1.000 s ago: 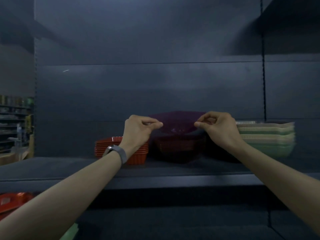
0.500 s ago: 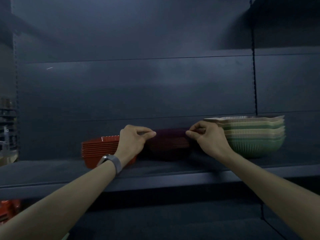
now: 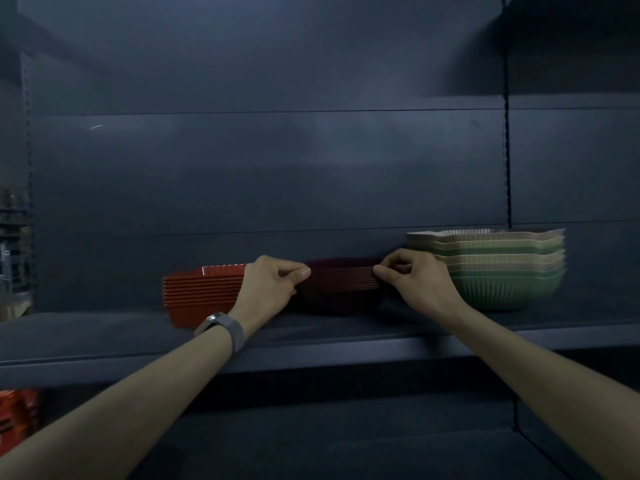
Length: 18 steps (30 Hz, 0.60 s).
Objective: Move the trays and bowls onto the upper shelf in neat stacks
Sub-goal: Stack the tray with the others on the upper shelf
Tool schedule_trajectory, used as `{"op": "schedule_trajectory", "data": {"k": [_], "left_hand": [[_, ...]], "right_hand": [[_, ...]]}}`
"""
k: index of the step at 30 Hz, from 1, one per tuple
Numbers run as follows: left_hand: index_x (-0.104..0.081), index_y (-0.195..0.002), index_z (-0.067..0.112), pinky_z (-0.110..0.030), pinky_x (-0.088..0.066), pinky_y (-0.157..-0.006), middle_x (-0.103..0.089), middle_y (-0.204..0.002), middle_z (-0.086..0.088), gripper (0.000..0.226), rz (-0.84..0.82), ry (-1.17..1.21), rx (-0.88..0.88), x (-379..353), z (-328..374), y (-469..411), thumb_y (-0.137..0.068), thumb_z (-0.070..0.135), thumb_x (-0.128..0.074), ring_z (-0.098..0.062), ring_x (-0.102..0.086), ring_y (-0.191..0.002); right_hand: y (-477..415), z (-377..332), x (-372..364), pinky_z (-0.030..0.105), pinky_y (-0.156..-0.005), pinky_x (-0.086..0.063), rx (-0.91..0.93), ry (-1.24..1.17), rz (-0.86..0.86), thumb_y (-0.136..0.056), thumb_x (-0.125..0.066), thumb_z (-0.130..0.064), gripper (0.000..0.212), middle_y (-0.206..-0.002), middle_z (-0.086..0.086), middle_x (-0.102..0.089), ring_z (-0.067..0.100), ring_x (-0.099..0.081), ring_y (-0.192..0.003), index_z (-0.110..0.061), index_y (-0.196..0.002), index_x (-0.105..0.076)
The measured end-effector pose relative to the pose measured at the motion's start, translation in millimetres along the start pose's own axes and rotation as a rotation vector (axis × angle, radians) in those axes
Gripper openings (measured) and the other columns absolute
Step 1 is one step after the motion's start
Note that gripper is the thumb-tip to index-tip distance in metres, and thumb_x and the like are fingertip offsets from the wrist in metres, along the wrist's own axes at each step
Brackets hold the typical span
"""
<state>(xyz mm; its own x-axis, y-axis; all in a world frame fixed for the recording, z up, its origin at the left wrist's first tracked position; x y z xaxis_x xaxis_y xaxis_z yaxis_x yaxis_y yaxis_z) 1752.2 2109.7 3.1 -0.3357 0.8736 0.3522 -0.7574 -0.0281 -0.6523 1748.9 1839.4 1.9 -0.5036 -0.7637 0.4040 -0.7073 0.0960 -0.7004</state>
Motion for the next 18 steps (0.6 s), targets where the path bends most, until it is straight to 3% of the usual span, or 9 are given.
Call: {"op": "schedule_trajectory", "data": {"k": [5,10,16,18], "left_hand": [[-0.082,-0.111,0.021,-0.029,-0.064,-0.087,-0.080,-0.100,0.007,0.016,-0.026,-0.048,-0.009,1.8,3.9,3.1,-0.097,0.024,-0.074,-0.008,-0.077,-0.089],[-0.076,-0.125,0.022,-0.032,-0.063,-0.091,-0.075,-0.117,0.008,0.030,-0.069,-0.040,-0.005,6.2,10.6,13.4,-0.098,0.035,-0.072,-0.009,-0.076,-0.093],[-0.074,-0.130,0.021,-0.032,-0.062,-0.095,-0.077,-0.120,0.002,0.036,-0.079,-0.043,0.013,11.5,19.5,29.6,-0.094,0.025,-0.075,-0.007,-0.076,-0.094],[-0.075,-0.127,0.024,-0.022,-0.059,-0.096,-0.078,-0.117,0.003,0.033,-0.063,-0.077,-0.024,15.8,25.0,38.8,-0.094,0.024,-0.074,-0.003,-0.074,-0.094]], "right_hand": [[8.3,-6.0,3.2,0.023,-0.085,-0.045,-0.004,0.028,-0.027,-0.095,-0.076,-0.036,0.008,-0.095,-0.009,-0.077,0.011,-0.069,-0.099,-0.029,-0.099,-0.078],[22.3,-13.2,8.8,0.015,-0.096,-0.039,0.007,0.081,-0.105,-0.091,-0.079,-0.032,0.050,-0.119,-0.007,-0.073,0.008,-0.065,-0.115,-0.032,-0.140,-0.067],[40.9,-30.9,8.7,0.024,-0.097,-0.050,0.019,0.041,-0.055,-0.093,-0.075,-0.027,0.050,-0.122,-0.002,-0.070,0.014,-0.070,-0.109,-0.025,-0.141,-0.063],[49.7,-40.3,10.4,0.021,-0.088,-0.051,0.027,0.010,-0.029,-0.095,-0.072,-0.026,0.044,-0.119,-0.007,-0.066,0.009,-0.069,-0.102,-0.024,-0.138,-0.062]]}}
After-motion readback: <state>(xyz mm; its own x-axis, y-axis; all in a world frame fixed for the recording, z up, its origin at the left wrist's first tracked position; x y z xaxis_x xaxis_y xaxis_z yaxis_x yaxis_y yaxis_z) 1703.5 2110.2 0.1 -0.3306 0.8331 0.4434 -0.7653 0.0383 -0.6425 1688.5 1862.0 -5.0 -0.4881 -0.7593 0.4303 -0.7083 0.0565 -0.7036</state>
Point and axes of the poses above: each hand's wrist, its own y-axis away from the middle knuckle, its own x-axis out of the back of the hand, z = x × y, the point moved 1 cm from there along -y, towards the middle knuckle
